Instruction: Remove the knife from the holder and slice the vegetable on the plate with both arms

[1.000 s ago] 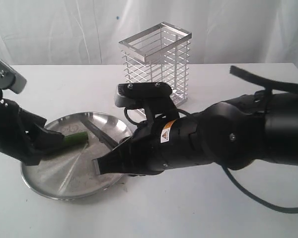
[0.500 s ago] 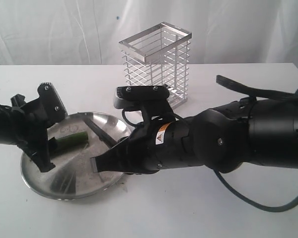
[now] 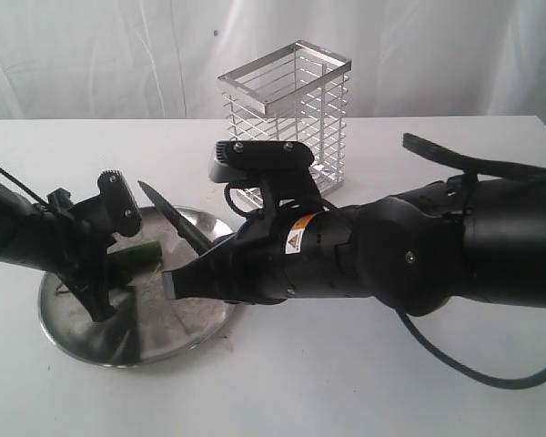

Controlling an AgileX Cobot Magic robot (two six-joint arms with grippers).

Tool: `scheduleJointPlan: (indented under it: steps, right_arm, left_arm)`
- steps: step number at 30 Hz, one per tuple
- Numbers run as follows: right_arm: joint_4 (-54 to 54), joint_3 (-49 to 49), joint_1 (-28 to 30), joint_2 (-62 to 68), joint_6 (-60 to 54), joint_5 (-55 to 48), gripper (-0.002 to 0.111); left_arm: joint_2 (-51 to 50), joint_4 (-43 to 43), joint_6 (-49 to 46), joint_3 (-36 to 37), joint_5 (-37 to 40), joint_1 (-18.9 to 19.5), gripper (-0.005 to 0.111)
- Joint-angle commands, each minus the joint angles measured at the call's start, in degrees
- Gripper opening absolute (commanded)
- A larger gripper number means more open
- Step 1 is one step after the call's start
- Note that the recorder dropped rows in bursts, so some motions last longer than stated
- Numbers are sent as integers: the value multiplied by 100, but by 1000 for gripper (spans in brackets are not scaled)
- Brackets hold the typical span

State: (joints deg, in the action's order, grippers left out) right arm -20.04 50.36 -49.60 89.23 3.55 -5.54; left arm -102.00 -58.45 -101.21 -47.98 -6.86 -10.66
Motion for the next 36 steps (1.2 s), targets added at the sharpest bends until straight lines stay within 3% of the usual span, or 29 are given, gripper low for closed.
scheduleJointPlan:
  steps: [1,9,11,15,16,21,31,36]
  right_arm:
    - [56,24,60,-68,-51,172,0]
    - [56,24,60,-68,-51,196,0]
    - [56,24,60,-68,-51,257,0]
    - [56,34,60,-68,-51,380,0]
    - [33,34,60,-68,-51,394,0]
    - [84,34,60,-68,-119,238,0]
    - [806,34,60,-68,-253,-292,0]
    - [828,34,60,-68,-317,-332,0]
  left_arm:
    - [-279,-66,273,-4,93,-40,61]
    - [-599,-206,397,-4,93,-40,53]
    - [-586,-450,397,-4,81,-40,40]
    - [-356,-1121,397,-4,56,-40,4]
    - [-278,-1328,397,-4,56,-40,0]
    - [256,-2386,373,20,173,-40,0]
    - [1266,-2655,578,1004,824,-40,0]
    - [1159,-2655,886,1428,824,-40,17]
